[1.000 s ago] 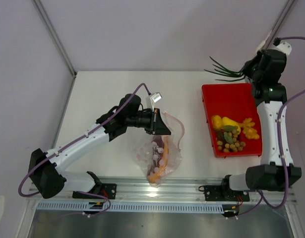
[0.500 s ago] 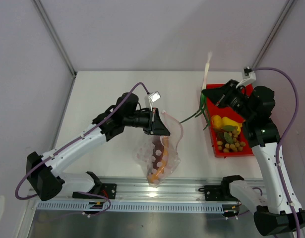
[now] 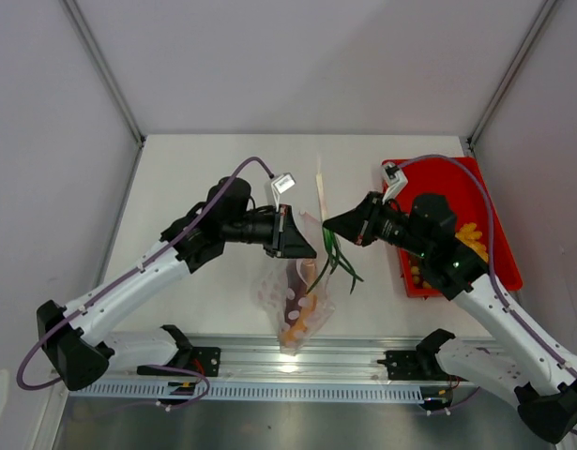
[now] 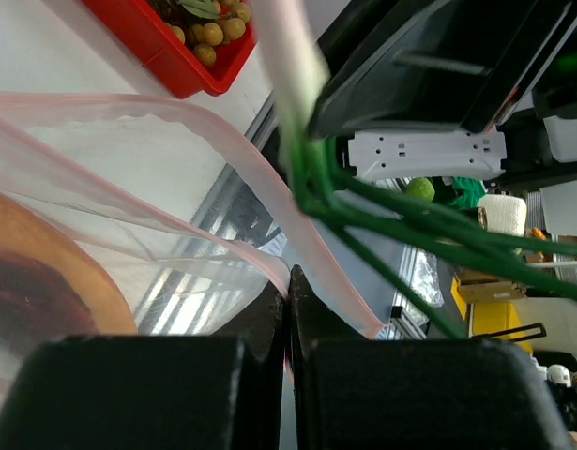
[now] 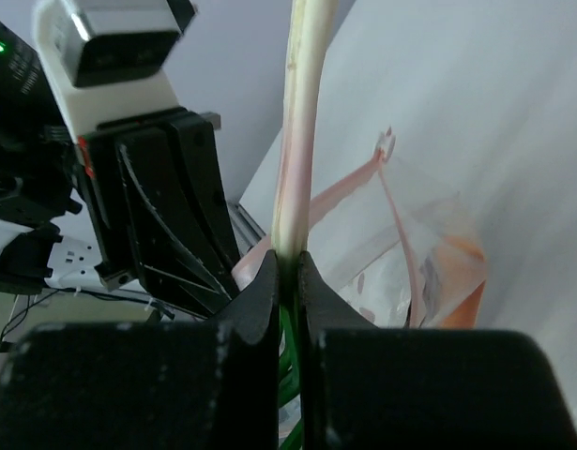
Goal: Place the food in the zip-top bag and seal the zipper
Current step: Place the fake vegetable in the zipper food storage bag.
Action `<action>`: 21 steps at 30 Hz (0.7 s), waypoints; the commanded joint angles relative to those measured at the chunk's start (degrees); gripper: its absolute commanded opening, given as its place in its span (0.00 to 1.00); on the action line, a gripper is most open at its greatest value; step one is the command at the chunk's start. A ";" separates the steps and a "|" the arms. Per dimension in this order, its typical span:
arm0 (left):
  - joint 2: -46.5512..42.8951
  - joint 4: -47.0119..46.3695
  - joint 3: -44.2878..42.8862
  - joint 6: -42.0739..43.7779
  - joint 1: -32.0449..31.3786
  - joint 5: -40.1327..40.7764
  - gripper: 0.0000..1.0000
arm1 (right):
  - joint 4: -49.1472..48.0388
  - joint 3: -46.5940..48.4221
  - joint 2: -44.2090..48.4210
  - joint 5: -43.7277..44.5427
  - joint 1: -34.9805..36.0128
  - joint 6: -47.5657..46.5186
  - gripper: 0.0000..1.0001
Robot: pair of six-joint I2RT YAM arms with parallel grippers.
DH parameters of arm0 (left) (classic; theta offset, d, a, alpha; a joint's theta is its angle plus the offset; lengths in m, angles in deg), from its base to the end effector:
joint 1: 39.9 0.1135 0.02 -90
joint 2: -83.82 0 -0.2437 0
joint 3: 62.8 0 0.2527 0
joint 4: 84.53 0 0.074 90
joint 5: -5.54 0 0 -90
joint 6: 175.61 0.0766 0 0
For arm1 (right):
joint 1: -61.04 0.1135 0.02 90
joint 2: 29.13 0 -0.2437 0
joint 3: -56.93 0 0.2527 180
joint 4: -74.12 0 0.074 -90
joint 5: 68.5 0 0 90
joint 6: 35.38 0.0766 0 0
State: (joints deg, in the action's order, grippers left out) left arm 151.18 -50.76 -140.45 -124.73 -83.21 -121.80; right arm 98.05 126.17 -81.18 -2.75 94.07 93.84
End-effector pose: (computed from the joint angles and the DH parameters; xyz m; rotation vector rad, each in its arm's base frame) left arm 0.1854 -0.2386 0.3298 0.5670 2.1781 -1.5081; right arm 0.1961 0.1650 0.3635 -0.2490 1.8377 1.2706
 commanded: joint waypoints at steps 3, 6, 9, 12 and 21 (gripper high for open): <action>-2.75 -0.96 -1.91 -1.67 0.16 -0.54 0.01 | -3.52 -1.45 0.11 15.35 9.65 2.79 0.00; -3.45 -0.87 -1.91 -1.93 -0.02 -0.54 0.01 | -4.74 -2.94 -0.85 21.95 14.66 2.88 0.00; -4.07 -0.87 -1.91 -2.11 -0.11 -0.54 0.01 | -5.97 -4.17 -1.47 32.22 19.24 2.00 0.00; -4.68 -0.87 -1.91 -2.28 -0.20 -0.54 0.01 | -7.47 -5.23 -1.47 44.44 25.40 2.09 0.00; -6.36 1.06 -2.87 -1.15 -0.20 1.22 0.01 | -6.42 -7.25 -3.14 65.29 40.61 -6.26 0.00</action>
State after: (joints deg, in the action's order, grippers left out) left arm 146.69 -48.84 -140.45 -125.73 -83.27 -121.47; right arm 93.11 119.85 -84.31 51.42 131.38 91.32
